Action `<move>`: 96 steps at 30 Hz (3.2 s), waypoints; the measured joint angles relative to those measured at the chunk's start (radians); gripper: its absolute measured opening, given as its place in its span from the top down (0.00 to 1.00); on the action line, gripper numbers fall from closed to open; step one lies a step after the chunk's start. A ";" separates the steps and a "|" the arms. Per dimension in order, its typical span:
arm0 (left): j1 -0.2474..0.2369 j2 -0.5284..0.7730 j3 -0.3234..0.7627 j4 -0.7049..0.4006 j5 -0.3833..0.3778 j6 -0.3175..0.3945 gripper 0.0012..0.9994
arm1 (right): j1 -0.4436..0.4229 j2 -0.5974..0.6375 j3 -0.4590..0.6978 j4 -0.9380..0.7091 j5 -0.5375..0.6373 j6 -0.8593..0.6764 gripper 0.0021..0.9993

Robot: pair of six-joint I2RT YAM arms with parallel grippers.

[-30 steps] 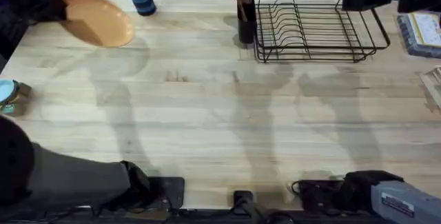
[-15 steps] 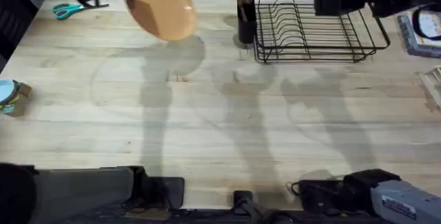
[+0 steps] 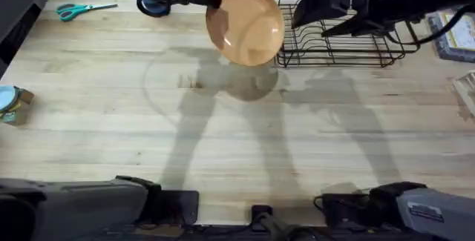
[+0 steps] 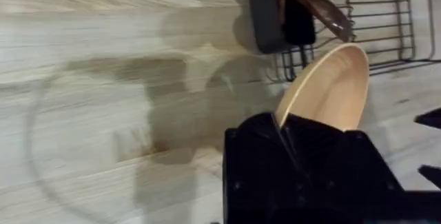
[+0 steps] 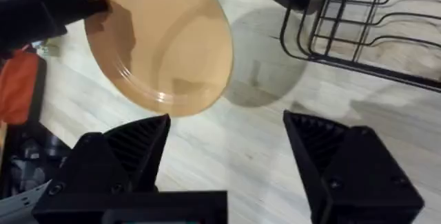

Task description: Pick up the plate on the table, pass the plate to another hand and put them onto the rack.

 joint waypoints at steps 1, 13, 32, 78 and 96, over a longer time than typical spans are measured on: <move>-0.002 0.000 0.000 0.000 0.012 0.000 0.96 | 0.000 0.000 0.000 0.000 -0.002 0.000 0.01; -0.003 0.000 0.000 -0.002 0.072 -0.008 0.96 | 0.000 0.000 0.000 0.000 -0.010 0.003 0.01; -0.003 0.000 0.000 -0.004 0.076 -0.011 0.96 | 0.022 0.119 0.001 0.117 0.021 0.076 0.01; 0.001 -0.001 -0.002 -0.017 0.091 -0.019 0.00 | 0.063 0.138 0.003 0.021 0.029 0.096 0.97; 0.044 -0.135 -0.002 -0.009 0.084 -0.019 0.00 | -0.324 -0.212 0.003 0.328 0.038 0.035 0.97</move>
